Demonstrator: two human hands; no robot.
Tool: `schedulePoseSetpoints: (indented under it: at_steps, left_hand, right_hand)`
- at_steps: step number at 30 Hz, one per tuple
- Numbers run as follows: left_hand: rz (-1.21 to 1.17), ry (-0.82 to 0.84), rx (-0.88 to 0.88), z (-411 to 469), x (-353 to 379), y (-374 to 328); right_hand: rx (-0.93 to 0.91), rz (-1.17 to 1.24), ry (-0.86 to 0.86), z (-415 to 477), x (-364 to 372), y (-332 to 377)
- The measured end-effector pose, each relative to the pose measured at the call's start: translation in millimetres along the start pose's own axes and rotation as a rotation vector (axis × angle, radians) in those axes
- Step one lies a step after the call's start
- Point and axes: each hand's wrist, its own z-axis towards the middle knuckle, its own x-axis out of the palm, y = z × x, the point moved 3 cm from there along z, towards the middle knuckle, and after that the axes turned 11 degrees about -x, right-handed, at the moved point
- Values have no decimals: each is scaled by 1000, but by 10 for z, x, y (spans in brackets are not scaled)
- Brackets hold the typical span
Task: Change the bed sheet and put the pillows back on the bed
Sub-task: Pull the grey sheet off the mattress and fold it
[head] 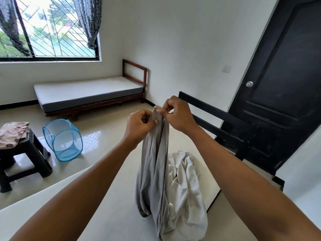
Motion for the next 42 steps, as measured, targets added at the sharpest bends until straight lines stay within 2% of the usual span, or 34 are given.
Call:
schedulePoseSetpoints:
  at_steps: [4, 6, 9, 10, 13, 16, 18, 20, 23, 25, 28, 32, 34, 38, 42]
  left_hand:
    - [116, -32, 49, 95, 40, 91]
    - [166, -31, 92, 132, 61, 112]
    - [205, -80, 150, 187, 91, 135]
    - [226, -110, 163, 198, 99, 166]
    - [245, -239, 160, 249, 54, 274]
    - [173, -350, 157, 212, -17, 322]
    - [87, -386, 197, 121, -4, 286]
    - [81, -376, 319, 11, 82, 188]
    - [208, -346, 564, -105, 239, 65]
    - [306, -302, 621, -103, 358, 91]
    - [370, -260, 501, -73, 530, 197]
    - [336, -177, 323, -84, 721, 299]
    - [336, -186, 268, -90, 778, 310]
    - [307, -339, 208, -94, 766, 357]
    - [253, -322, 265, -180, 701, 454]
  right_hand:
    - [101, 178, -8, 162, -198, 100]
    - [32, 298, -32, 380, -400, 311]
    - [-70, 532, -156, 775, -756, 592]
    - [-74, 497, -181, 874, -833, 595]
    - [-60, 185, -177, 1022, -970, 403]
    - [-71, 47, -248, 1042, -1142, 199]
    - [-32, 20, -312, 1033, -1247, 134]
    - [13, 49, -336, 1042, -1315, 82]
    - [12, 86, -329, 1069, -1377, 64]
    - [-4, 128, -332, 1080, -1425, 121]
    - [-48, 189, -320, 1111, -1436, 196]
    - [-109, 221, -294, 1096, -1387, 258]
    - [-117, 245, -286, 1059, -1377, 267]
    - [-95, 252, -320, 1001, -1453, 185]
    - [10, 174, -438, 937, -1642, -65]
